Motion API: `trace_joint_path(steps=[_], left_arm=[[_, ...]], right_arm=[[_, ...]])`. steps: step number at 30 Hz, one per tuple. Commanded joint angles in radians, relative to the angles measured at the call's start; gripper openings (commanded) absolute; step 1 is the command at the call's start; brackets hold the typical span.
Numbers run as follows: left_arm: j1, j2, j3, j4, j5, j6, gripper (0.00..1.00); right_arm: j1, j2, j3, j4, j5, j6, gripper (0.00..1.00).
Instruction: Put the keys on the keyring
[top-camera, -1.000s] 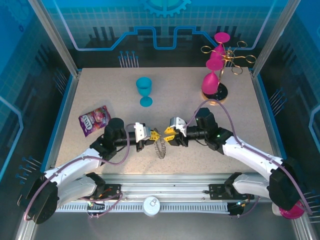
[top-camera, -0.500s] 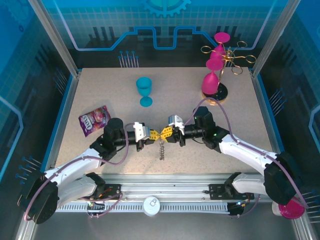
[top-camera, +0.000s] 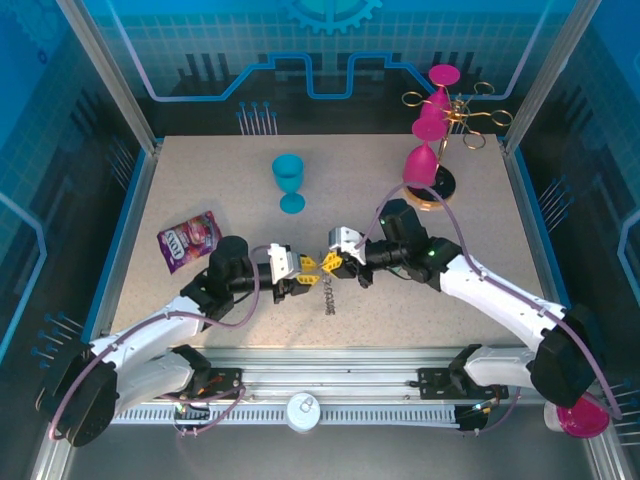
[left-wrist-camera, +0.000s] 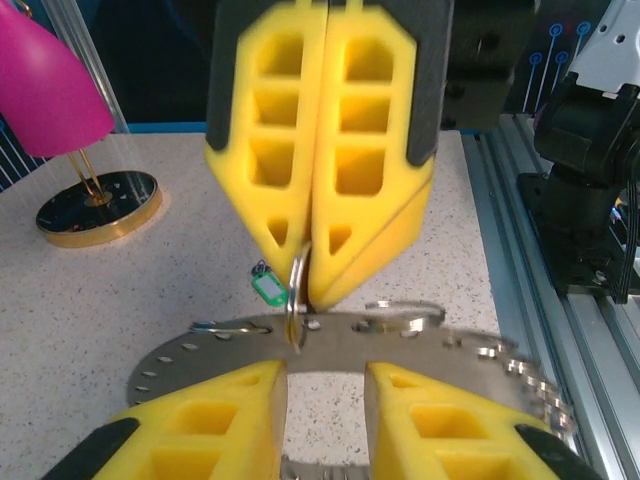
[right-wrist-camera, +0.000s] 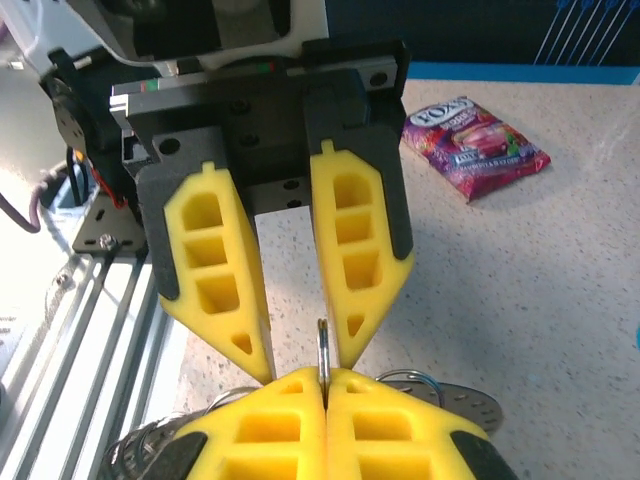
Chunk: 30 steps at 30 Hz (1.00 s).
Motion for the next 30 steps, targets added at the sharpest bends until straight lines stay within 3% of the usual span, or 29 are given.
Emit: trace_joint_path(steps=[1,7,19,27,30], left_arm=[[0.000,0.010,0.034,-0.031,0.006,0.028,0.25],[0.000,0.007,0.033,-0.031,0.003,0.032,0.24],[0.000,0.014,0.039,-0.038,0.015,0.029,0.19],[0.001,0.009,0.040,-0.039,0.032,0.034,0.00],[0.000,0.001,0.033,-0.025,0.036,0.033,0.00]], right_arm=[[0.039,0.046,0.119,-0.309,0.122,-0.170,0.00],[0.084,0.125,0.251,-0.471,0.211,-0.227,0.00],[0.131,0.186,0.338,-0.490,0.208,-0.230,0.00],[0.128,0.168,0.321,-0.424,0.188,-0.180,0.00],[0.078,0.091,0.227,-0.292,0.127,-0.104,0.16]])
